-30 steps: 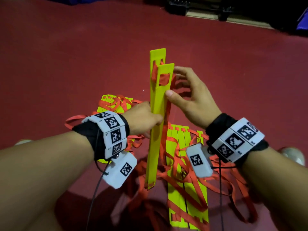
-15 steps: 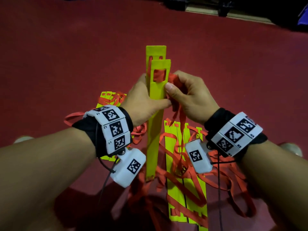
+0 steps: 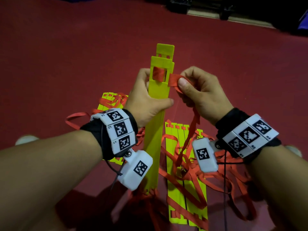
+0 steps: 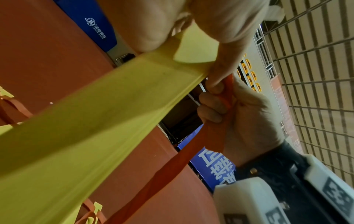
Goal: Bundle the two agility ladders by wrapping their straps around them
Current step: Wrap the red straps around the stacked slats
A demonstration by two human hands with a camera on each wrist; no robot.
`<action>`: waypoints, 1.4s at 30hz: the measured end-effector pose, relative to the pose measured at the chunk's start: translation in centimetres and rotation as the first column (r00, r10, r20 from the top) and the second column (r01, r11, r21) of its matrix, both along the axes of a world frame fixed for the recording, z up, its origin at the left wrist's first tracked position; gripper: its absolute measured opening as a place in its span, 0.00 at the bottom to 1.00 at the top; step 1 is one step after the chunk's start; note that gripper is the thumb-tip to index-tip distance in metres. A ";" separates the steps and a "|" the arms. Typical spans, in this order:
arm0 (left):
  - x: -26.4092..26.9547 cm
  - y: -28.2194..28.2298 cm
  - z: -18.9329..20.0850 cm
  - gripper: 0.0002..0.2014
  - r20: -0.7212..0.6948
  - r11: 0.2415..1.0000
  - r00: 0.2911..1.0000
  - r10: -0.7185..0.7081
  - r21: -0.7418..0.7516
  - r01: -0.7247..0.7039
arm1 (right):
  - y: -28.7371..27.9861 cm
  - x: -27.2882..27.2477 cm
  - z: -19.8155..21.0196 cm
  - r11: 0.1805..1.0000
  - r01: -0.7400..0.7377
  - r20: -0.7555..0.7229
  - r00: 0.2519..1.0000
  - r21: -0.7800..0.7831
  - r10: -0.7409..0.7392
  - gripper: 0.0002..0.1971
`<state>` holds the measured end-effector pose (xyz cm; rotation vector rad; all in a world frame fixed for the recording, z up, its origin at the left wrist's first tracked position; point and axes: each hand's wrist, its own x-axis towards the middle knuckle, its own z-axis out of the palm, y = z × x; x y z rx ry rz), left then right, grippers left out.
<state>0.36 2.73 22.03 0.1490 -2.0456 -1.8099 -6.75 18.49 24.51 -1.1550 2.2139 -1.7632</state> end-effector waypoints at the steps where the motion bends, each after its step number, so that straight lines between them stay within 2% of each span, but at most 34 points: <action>1: 0.2 0.0 0.1 0.33 -0.033 1.000 0.999 -0.024 0.015 0.025 | 0.1 0.0 0.1 1.000 -0.002 -0.003 1.000 -0.013 0.002 0.06; 4: 0.4 0.3 0.4 0.29 -0.076 0.995 0.994 -0.083 0.046 0.086 | 0.2 0.1 0.1 0.999 -0.019 0.003 1.000 -0.030 0.019 0.09; 7: 0.5 0.8 0.3 0.27 -0.048 0.988 0.990 -0.130 0.082 0.134 | 0.1 0.2 0.1 0.998 -0.054 -0.004 0.999 -0.033 0.054 0.10; 12: 0.8 1.1 0.5 0.31 0.078 0.982 0.982 -0.171 0.093 0.163 | 0.3 0.0 0.1 0.994 -0.102 -0.034 0.994 0.029 0.103 0.05; 16: 1.0 1.3 0.8 0.37 0.076 0.976 0.976 -0.204 0.095 0.196 | 0.2 0.1 0.1 0.990 -0.133 -0.044 0.990 0.037 0.134 0.09; 19: 1.0 1.6 0.7 0.32 0.053 0.975 0.977 -0.209 0.086 0.204 | -0.3 0.5 0.1 0.983 -0.182 -0.050 0.982 0.037 0.183 0.12; 24: 0.9 1.8 0.8 0.21 0.122 0.966 0.960 -0.251 0.102 0.239 | -0.3 0.8 0.3 0.978 -0.210 -0.039 0.977 0.022 0.210 0.11; 26: 1.0 1.8 0.9 0.26 0.137 0.957 0.952 -0.273 0.140 0.254 | -0.4 1.0 0.3 0.976 -0.217 -0.024 0.976 0.000 0.217 0.14; 29: 1.3 1.6 0.9 0.46 0.090 0.938 0.948 -0.305 0.202 0.282 | -0.6 1.3 0.2 0.971 -0.239 0.007 0.971 -0.003 0.239 0.14; 30: 1.3 1.6 0.9 0.46 0.090 0.935 0.949 -0.301 0.224 0.276 | -0.7 1.4 0.2 0.971 -0.238 0.015 0.971 -0.001 0.238 0.13; 33: 1.0 1.8 1.4 0.32 0.127 0.925 0.951 -0.284 0.297 0.237 | -1.0 1.5 -0.1 0.978 -0.202 0.073 0.976 -0.046 0.204 0.10; 36: 0.8 1.8 1.5 0.27 0.161 0.939 0.955 -0.249 0.284 0.197 | -1.3 1.4 -0.1 0.990 -0.120 0.134 0.983 -0.076 0.129 0.11; 37: 0.7 1.8 1.3 0.20 0.173 0.944 0.950 -0.260 0.251 0.213 | -1.3 1.3 -0.2 0.994 -0.088 0.146 0.984 -0.072 0.097 0.11; 38: 0.7 1.8 1.1 0.08 0.181 0.945 0.942 -0.284 0.218 0.243 | -1.3 1.1 -0.3 0.996 -0.052 0.164 0.984 -0.071 0.064 0.11; 39: 0.7 1.8 0.7 0.03 0.201 0.945 0.932 -0.302 0.192 0.265 | -1.3 0.9 -0.4 0.997 -0.012 0.189 0.982 -0.079 0.027 0.12; 42: 1.1 1.7 -0.1 0.06 0.223 0.970 0.946 -0.237 0.116 0.215 | -1.2 0.7 -0.6 0.994 0.069 0.229 0.972 -0.086 -0.048 0.14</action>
